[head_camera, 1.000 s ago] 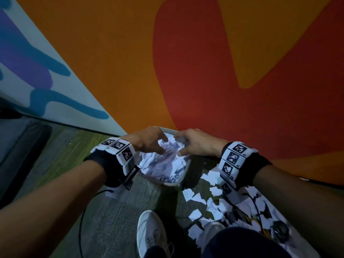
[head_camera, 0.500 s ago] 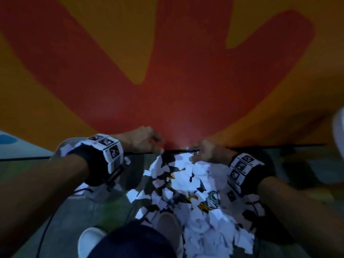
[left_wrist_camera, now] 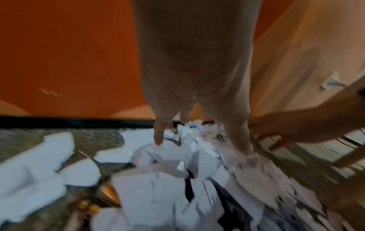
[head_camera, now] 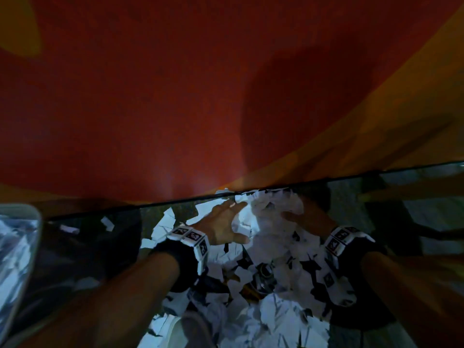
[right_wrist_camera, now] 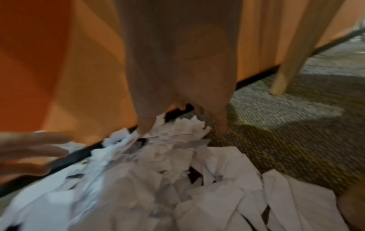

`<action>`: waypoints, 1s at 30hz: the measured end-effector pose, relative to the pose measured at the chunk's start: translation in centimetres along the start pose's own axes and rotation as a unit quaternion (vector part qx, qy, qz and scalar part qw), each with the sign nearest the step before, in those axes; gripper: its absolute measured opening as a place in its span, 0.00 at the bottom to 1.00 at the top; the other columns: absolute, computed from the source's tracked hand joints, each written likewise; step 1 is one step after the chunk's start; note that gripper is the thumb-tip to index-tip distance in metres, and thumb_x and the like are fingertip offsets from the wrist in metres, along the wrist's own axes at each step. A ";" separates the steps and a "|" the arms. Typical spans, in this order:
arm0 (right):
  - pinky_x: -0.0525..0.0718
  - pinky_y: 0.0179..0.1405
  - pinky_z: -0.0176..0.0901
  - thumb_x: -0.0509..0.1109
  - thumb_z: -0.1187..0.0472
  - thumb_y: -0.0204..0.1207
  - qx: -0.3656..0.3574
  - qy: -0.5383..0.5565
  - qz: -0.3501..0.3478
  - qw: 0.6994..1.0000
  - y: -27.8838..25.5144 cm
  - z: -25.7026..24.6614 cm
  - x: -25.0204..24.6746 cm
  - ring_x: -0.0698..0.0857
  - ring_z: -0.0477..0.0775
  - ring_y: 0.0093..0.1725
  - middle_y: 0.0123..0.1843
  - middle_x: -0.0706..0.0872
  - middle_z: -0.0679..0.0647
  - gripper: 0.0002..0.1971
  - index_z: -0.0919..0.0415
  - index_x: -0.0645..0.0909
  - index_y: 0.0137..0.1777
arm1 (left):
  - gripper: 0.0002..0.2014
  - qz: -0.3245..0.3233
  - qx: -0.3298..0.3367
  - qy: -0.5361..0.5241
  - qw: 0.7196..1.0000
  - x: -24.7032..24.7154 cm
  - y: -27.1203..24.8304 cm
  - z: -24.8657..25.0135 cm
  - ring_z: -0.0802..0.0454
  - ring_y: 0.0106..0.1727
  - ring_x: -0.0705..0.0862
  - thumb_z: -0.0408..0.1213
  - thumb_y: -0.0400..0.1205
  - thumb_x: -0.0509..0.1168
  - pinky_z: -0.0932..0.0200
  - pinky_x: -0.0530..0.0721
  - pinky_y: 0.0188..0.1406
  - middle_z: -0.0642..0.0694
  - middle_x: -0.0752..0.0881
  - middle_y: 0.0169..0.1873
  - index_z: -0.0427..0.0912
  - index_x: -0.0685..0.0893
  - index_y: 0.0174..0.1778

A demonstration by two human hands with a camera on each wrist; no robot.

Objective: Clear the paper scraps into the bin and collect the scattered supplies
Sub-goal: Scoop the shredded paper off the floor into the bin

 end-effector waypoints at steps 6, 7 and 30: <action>0.68 0.77 0.56 0.77 0.42 0.72 0.018 0.092 0.073 0.993 2.6 1.9 0.2 0.62 0.60 0.84 0.87 0.57 0.53 0.50 0.50 0.51 0.87 | 0.62 0.015 -0.038 0.036 0.999 4.5 3.7 1.1 0.35 0.86 0.37 0.64 0.66 0.79 0.21 0.55 0.79 0.47 0.39 0.87 0.65 0.40 0.86; 0.65 0.79 0.57 0.75 0.40 0.72 0.032 0.086 0.066 0.994 2.9 2.2 0.9 0.59 0.60 0.85 0.88 0.55 0.53 0.50 0.49 0.51 0.87 | 0.63 0.029 -0.044 0.038 0.998 5.2 4.1 1.3 0.34 0.86 0.39 0.63 0.65 0.79 0.21 0.54 0.79 0.46 0.39 0.87 0.63 0.40 0.86; 0.87 0.44 0.48 0.79 0.69 0.73 -0.127 0.189 -0.005 0.974 -6.3 -9.2 3.5 0.90 0.49 0.43 0.47 0.91 0.60 0.07 0.70 0.88 0.50 | 0.09 0.231 0.032 -0.202 0.951 0.3 -3.6 0.9 0.45 0.36 0.84 0.25 0.78 0.67 0.53 0.81 0.36 0.42 0.87 0.45 0.45 0.84 0.44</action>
Point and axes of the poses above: each hand's wrist, its own y-axis towards the middle knuckle, its own x-axis out of the palm, z = x × y, the point moved 6 cm from there along y, towards the middle knuckle
